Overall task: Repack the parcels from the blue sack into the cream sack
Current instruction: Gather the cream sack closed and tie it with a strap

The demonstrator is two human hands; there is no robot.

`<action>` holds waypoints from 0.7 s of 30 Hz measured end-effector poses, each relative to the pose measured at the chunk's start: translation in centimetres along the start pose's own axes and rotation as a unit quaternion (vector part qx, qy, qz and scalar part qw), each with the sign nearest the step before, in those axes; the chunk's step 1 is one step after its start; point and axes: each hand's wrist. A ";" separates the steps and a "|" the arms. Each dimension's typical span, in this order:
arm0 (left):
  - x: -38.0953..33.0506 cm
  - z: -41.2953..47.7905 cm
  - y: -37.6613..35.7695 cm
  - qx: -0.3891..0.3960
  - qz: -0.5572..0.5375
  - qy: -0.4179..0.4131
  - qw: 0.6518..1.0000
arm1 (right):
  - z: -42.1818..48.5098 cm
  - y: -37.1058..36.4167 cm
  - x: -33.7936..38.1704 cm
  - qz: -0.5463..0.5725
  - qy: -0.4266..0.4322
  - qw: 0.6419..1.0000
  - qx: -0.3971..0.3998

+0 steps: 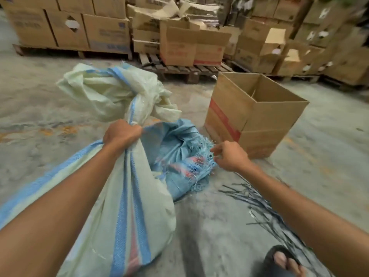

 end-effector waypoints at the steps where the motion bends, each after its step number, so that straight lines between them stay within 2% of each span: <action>1: 0.1 -0.3 -1.0 0.006 0.011 -0.008 1.000 | -0.8 -1.4 -1.9 -0.027 -0.021 0.999 -0.005; 3: 0.2 -0.7 -2.2 0.014 0.035 -0.013 0.999 | -2.2 -4.1 -5.1 -0.076 -0.048 0.996 -0.003; 6: 0.5 -1.8 -4.1 0.037 0.063 -0.021 0.997 | -4.4 -8.7 -9.4 -0.147 -0.041 0.988 0.031; 9: 0.6 -2.4 -5.2 0.048 0.079 -0.028 0.995 | -5.5 -12.9 -11.8 -0.161 -0.040 0.985 0.044; 12: 0.9 -2.5 -5.6 0.048 0.087 -0.020 0.995 | -5.7 -16.0 -12.2 -0.164 -0.041 0.985 0.029; 16: 1.2 -2.6 -6.1 0.056 0.090 -0.021 0.994 | -4.8 -18.3 -12.0 -0.149 -0.098 0.984 -0.023; 21: 1.7 -2.0 -6.2 0.069 0.080 -0.005 0.994 | -3.9 -19.7 -12.0 -0.202 -0.069 0.977 -0.007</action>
Point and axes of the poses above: each hand's wrist, its own z-axis towards the middle knuckle, its own y-axis out of the back of the hand, x = y × z, and after that the axes turned 12 degrees about -x, right-handed
